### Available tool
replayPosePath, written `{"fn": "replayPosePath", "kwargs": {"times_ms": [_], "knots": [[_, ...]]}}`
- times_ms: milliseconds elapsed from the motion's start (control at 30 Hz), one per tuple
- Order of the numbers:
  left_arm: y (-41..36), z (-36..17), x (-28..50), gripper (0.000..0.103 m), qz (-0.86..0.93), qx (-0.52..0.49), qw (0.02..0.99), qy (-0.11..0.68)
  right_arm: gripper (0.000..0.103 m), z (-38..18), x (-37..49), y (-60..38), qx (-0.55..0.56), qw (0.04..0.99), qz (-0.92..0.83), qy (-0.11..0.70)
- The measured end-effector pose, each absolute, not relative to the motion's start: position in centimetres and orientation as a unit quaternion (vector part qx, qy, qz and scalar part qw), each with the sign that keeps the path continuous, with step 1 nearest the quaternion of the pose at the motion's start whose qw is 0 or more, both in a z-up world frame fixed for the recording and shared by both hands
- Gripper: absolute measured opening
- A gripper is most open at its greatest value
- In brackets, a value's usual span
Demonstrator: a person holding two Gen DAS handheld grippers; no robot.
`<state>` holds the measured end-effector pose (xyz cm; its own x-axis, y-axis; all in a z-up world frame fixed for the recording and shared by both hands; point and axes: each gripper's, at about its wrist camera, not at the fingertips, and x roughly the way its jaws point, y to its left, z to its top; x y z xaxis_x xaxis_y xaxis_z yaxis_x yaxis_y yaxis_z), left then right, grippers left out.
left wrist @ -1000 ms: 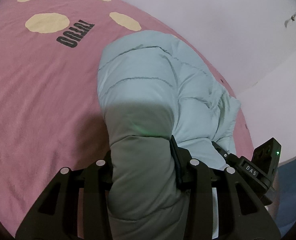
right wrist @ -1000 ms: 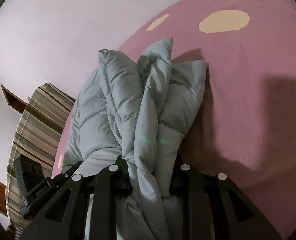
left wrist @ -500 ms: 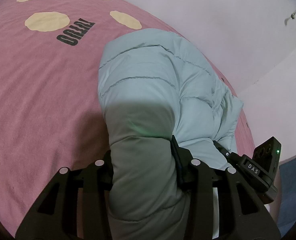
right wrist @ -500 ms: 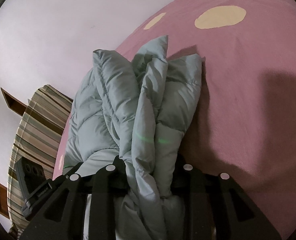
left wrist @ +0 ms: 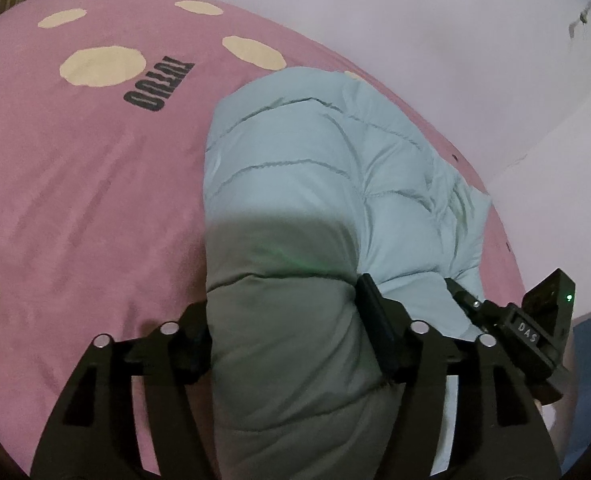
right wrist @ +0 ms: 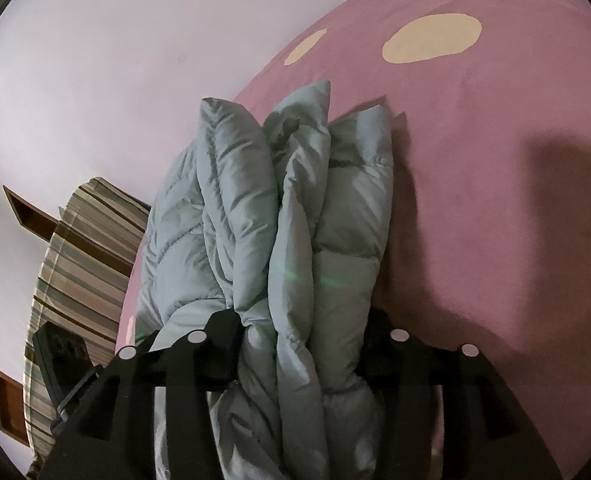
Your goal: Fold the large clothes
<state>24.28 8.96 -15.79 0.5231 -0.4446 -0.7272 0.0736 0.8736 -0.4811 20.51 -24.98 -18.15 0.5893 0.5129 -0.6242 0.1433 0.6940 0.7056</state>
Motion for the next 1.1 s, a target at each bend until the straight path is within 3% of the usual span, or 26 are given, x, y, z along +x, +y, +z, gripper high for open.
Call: {"fn": "replayPosePath", "kwargs": {"times_ms": [133,300,1100], "knots": [[8.9,-15.5,24.3,0.082,-0.151,-0.195,0.849,0.467,0.061,-17.7,20.1,-25.4,0.371,0.813,0.112,0.433],[8.7,-15.3,24.6,0.09,-0.156,-0.193,0.841,0.48,0.066,-17.1,20.0,-25.6,0.369,0.813,0.109,0.436],[8.7,-10.2,20.2,0.092,-0.081,-0.125,0.884,0.444,0.069,-9.9,16.0,-24.3,0.28,0.863,0.025,0.419]]}}
